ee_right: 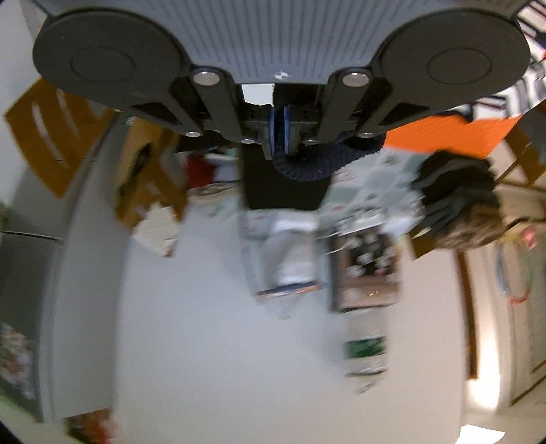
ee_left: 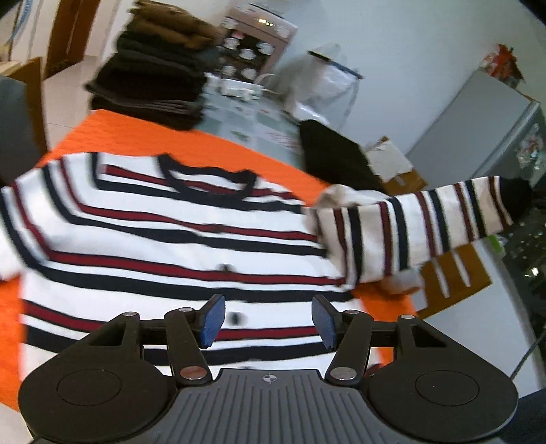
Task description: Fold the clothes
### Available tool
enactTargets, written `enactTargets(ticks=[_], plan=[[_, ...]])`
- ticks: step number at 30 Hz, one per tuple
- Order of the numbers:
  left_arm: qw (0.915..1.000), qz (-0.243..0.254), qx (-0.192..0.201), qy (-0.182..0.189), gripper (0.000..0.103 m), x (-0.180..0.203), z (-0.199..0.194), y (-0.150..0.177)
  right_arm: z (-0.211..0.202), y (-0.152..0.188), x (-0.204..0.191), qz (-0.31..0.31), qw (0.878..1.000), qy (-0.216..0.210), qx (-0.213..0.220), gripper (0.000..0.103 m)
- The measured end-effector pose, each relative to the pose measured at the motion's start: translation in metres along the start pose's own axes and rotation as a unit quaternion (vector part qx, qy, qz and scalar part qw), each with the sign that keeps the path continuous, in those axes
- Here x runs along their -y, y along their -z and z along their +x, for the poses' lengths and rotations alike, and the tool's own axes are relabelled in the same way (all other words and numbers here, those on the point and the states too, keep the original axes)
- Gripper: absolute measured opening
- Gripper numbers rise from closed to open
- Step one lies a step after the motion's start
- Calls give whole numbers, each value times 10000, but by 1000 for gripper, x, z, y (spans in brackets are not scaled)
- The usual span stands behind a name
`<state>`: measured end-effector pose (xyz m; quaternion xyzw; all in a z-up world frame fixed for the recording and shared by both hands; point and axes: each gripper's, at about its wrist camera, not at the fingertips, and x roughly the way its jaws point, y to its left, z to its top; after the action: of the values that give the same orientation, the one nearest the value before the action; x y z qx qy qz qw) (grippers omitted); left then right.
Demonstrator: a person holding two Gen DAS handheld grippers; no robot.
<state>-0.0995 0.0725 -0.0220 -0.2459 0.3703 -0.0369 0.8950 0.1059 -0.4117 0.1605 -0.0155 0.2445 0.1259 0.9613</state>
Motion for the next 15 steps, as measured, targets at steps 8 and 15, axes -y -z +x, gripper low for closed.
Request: enactTargets(ticks=[8, 15], plan=[[9998, 158, -102, 84, 62, 52, 28, 13, 36, 45, 115, 454, 9953, 643, -557, 6], [9993, 72, -121, -346, 63, 49, 44, 23, 102, 136, 151, 1092, 9829, 632, -1345, 7]])
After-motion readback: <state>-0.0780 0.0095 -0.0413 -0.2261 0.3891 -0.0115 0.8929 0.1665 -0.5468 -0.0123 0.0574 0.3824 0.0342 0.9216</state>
